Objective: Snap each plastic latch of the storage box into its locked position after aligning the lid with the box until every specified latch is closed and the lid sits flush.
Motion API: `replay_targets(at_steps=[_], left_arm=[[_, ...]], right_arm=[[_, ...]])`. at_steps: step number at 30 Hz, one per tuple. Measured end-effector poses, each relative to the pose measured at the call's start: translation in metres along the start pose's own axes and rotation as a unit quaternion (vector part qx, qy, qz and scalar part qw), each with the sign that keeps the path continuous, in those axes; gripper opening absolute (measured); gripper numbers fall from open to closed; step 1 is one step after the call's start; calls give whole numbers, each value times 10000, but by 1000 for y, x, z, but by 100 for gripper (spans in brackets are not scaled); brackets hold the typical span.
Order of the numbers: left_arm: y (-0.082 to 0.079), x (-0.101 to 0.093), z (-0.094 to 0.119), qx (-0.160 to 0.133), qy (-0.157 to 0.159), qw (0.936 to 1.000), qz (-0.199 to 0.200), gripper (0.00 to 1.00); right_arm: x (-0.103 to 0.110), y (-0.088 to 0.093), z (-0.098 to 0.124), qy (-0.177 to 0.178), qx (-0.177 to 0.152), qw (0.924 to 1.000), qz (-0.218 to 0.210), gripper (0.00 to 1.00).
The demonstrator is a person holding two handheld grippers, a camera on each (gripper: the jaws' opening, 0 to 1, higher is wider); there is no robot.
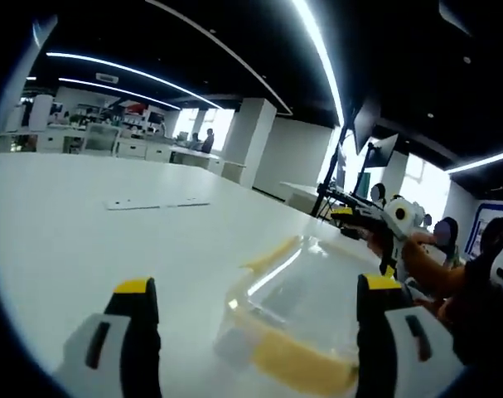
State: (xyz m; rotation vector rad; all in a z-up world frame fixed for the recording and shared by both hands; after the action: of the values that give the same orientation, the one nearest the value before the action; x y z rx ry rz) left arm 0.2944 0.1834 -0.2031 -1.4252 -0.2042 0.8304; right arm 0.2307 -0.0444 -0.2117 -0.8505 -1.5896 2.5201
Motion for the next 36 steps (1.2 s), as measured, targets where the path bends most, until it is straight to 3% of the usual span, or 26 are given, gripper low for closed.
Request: replay_targets(at_steps=[4,11,17,24,36], left_arm=[[0,2,-2,14,-122,9999,31,100],[5,-6,-6,253,-70,9997,-1,100],[6,-6,-7,235,-46,9997,-51,100],[8,-5,-8,231,2,9995,195,99],[20,-10,-8,834,98,9961,269,99]], right_arm=[[6,4,-4,127,44,9999,5,100],[9,7,-6,276,64,9996,58,100],[13,7,-7,313,22,9995,1,100],[14,9,-11,506,2,9987,-89,100],[29,8,-29,648,-181,9976,-173,100]])
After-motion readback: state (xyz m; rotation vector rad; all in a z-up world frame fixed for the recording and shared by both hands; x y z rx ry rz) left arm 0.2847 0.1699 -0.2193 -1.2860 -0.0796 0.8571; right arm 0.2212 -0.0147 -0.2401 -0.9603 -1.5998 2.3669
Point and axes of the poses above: the point that each gripper's makers call its tool centre point, and the gripper's own axes: z roughly backward along the fingers, x roughly to its left, y roughly out of its underside, the point moved 3 cm from there along z, roughly backward along the fingers
